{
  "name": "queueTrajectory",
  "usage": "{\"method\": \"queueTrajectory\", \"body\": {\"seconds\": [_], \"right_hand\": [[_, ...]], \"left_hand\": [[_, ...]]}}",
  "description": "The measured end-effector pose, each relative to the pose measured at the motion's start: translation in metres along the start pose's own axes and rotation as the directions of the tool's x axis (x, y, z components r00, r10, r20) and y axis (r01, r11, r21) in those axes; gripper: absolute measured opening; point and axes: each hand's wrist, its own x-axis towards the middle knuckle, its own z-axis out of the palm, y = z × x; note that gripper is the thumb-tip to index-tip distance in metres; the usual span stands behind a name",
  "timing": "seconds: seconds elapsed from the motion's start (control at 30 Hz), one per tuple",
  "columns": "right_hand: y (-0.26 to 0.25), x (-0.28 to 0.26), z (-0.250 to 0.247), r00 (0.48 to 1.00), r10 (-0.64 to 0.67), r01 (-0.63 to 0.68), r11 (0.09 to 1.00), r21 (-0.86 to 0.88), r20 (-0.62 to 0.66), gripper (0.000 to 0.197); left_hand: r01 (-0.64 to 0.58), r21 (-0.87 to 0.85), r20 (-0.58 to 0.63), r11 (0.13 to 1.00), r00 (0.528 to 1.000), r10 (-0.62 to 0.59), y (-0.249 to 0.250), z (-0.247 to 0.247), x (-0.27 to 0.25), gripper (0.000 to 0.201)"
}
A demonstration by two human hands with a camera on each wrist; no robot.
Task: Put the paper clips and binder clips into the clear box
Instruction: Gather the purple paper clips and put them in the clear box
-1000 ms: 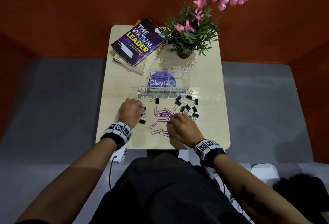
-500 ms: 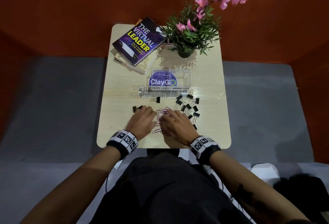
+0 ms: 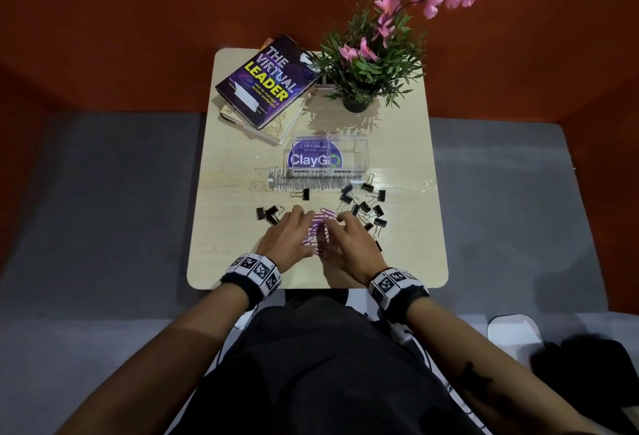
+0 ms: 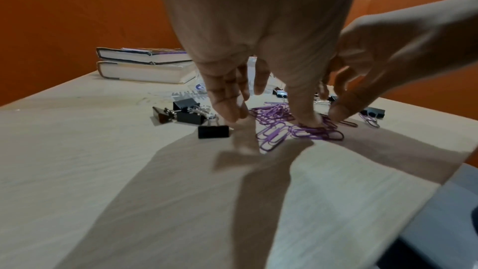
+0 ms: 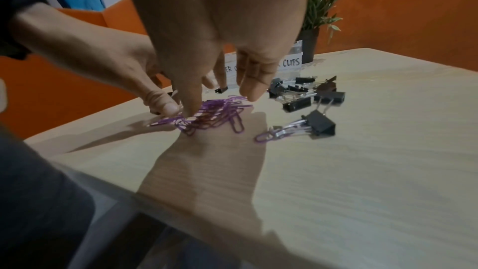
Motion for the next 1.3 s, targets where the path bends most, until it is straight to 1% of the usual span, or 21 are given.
{"method": "queueTrajectory", "body": {"seconds": [0.07, 0.1, 0.13, 0.2, 0.27, 0.33, 0.43, 0.47, 0.57, 0.6, 0.67, 0.73, 0.77, 0.8, 0.83, 0.93, 1.0, 1.07, 1.13, 1.23, 1.3], "right_hand": [[0.004, -0.002, 0.001, 0.997, 0.066, -0.066, 0.998, 0.001, 0.031, 0.084], [0.006, -0.001, 0.002, 0.995, 0.087, -0.087, 0.996, -0.005, 0.057, 0.089], [0.007, 0.0, 0.002, 0.992, 0.098, -0.098, 0.995, -0.008, 0.077, 0.089], [0.008, 0.005, 0.003, 0.99, 0.11, -0.111, 0.994, 0.009, 0.089, 0.076], [0.008, 0.01, 0.002, 0.989, 0.13, -0.134, 0.99, 0.048, 0.065, 0.063], [0.007, 0.014, 0.001, 0.985, 0.168, -0.171, 0.982, 0.076, 0.048, 0.063], [0.002, 0.018, 0.001, 0.981, 0.18, -0.185, 0.98, 0.073, 0.072, 0.081], [0.002, 0.02, 0.002, 0.984, 0.161, -0.165, 0.985, 0.056, 0.079, 0.078], [0.001, 0.023, 0.004, 0.992, 0.102, -0.104, 0.994, 0.028, 0.078, 0.055], [0.001, 0.022, 0.004, 0.993, 0.102, -0.104, 0.994, 0.041, 0.063, 0.054], [0.002, 0.019, 0.004, 0.991, 0.129, -0.13, 0.988, 0.079, 0.021, 0.065], [0.002, 0.017, 0.003, 0.987, 0.157, -0.159, 0.985, 0.063, 0.043, 0.083], [0.002, 0.016, 0.003, 0.986, 0.152, -0.153, 0.988, 0.021, 0.073, 0.087], [0.002, 0.016, 0.004, 0.986, 0.139, -0.137, 0.99, -0.025, 0.093, 0.083], [0.002, 0.017, 0.005, 0.986, 0.134, -0.129, 0.99, -0.051, 0.098, 0.072], [0.004, 0.02, 0.004, 0.991, 0.134, -0.133, 0.99, -0.045, 0.018, 0.031], [0.005, 0.022, 0.003, 0.992, 0.124, -0.124, 0.991, -0.057, -0.007, 0.018], [0.007, 0.023, 0.0, 0.992, 0.124, -0.125, 0.991, -0.048, -0.019, 0.014], [0.01, 0.025, -0.005, 0.986, 0.165, -0.165, 0.986, -0.005, -0.017, 0.012], [0.017, 0.026, -0.012, 0.973, 0.231, -0.23, 0.969, 0.086, -0.007, 0.01], [0.023, 0.027, -0.017, 0.968, 0.251, -0.246, 0.955, 0.164, -0.009, 0.008]], "left_hand": [[0.009, 0.033, 0.042, 0.999, 0.999, -0.011, 0.001, -0.001, 0.003, 0.102], [0.011, 0.054, 0.072, 0.998, 0.997, -0.015, 0.003, -0.002, 0.005, 0.109], [0.01, 0.071, 0.099, 0.997, 0.995, -0.017, 0.004, -0.001, 0.007, 0.112], [0.016, 0.054, 0.139, 0.998, 0.99, -0.024, 0.006, -0.003, 0.013, 0.105], [0.012, 0.01, 0.125, 1.0, 0.992, -0.013, 0.005, -0.005, 0.014, 0.087], [0.0, -0.005, 0.081, 1.0, 0.997, 0.001, 0.003, -0.006, 0.014, 0.076], [-0.005, -0.024, 0.064, 1.0, 0.998, 0.006, -0.002, -0.003, 0.011, 0.078], [-0.009, -0.036, 0.06, 0.999, 0.998, 0.011, -0.002, -0.002, 0.012, 0.077], [0.006, -0.083, 0.021, 0.997, 1.0, -0.005, -0.004, -0.002, 0.014, 0.063], [0.015, -0.094, 0.007, 0.995, 1.0, -0.015, -0.004, -0.002, 0.014, 0.061], [0.028, -0.085, -0.001, 0.996, 1.0, -0.028, -0.004, -0.002, 0.012, 0.063], [0.023, -0.031, 0.008, 0.999, 1.0, -0.022, -0.002, 0.001, 0.01, 0.077], [0.023, 0.002, 0.016, 1.0, 1.0, -0.023, 0.0, 0.003, 0.01, 0.082], [0.027, 0.027, 0.019, 0.999, 0.999, -0.027, 0.003, 0.005, 0.01, 0.082], [0.035, 0.039, 0.013, 0.999, 0.999, -0.035, 0.005, 0.007, 0.011, 0.077], [0.039, 0.03, -0.024, 0.999, 0.999, -0.038, 0.008, 0.01, 0.014, 0.056], [0.028, 0.018, -0.033, 0.999, 0.999, -0.027, 0.007, 0.01, 0.016, 0.039], [0.021, 0.017, -0.045, 1.0, 0.999, -0.02, 0.006, 0.008, 0.019, 0.022], [0.024, 0.017, -0.054, 1.0, 0.998, -0.023, 0.004, 0.006, 0.022, 0.01], [0.053, -0.015, -0.081, 0.999, 0.995, -0.054, -0.004, 0.006, 0.027, 0.008], [0.081, -0.104, -0.11, 0.991, 0.99, -0.093, -0.007, 0.001, 0.029, 0.008]]}}
